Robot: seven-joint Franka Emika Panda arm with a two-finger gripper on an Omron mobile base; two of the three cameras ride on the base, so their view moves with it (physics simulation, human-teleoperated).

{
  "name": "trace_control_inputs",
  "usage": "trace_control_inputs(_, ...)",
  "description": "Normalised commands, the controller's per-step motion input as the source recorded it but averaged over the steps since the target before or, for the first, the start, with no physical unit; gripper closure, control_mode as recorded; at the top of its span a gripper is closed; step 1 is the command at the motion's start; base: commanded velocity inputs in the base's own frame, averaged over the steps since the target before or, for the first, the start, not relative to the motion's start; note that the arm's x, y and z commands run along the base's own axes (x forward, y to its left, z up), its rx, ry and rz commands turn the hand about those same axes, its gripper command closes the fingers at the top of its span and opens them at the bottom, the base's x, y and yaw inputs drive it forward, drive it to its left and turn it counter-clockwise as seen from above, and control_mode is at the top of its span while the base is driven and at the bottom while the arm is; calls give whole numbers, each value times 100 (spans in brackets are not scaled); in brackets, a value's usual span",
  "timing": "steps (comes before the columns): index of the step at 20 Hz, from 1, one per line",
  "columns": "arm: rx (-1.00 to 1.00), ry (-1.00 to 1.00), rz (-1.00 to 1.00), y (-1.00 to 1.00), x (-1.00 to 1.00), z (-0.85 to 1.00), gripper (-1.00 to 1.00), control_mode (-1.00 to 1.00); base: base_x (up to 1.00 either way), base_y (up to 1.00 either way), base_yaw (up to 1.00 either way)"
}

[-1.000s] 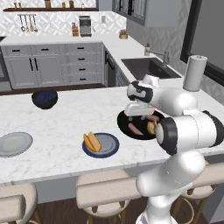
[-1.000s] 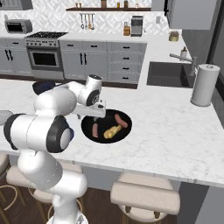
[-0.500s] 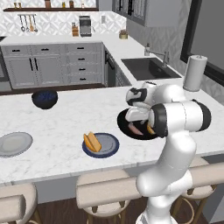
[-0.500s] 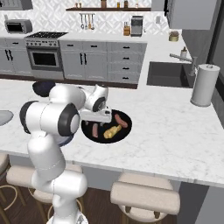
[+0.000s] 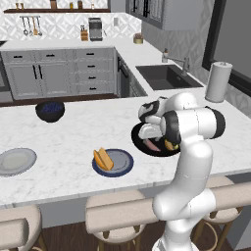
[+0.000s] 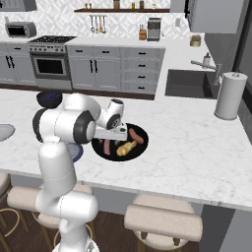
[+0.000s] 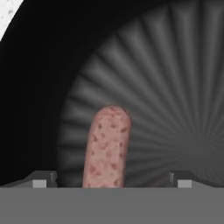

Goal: Place one bun and one sausage from the bowl on each plate.

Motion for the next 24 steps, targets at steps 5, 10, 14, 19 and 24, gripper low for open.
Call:
trace_control_inputs(5,-2,0,0,0,0,-36,-100,-100,0,0,0)
trace_control_inputs(10,-1,1,0,0,0,-29,-100,-100,0,0,0)
trace_control_inputs(14,0,1,0,4,0,-22,-100,-100,0,0,0)
trace_control_inputs(19,0,1,0,21,-10,-23,100,-100,0,0,0)
trace_control_inputs(24,0,2,0,18,-17,-12,100,-100,0,0,0)
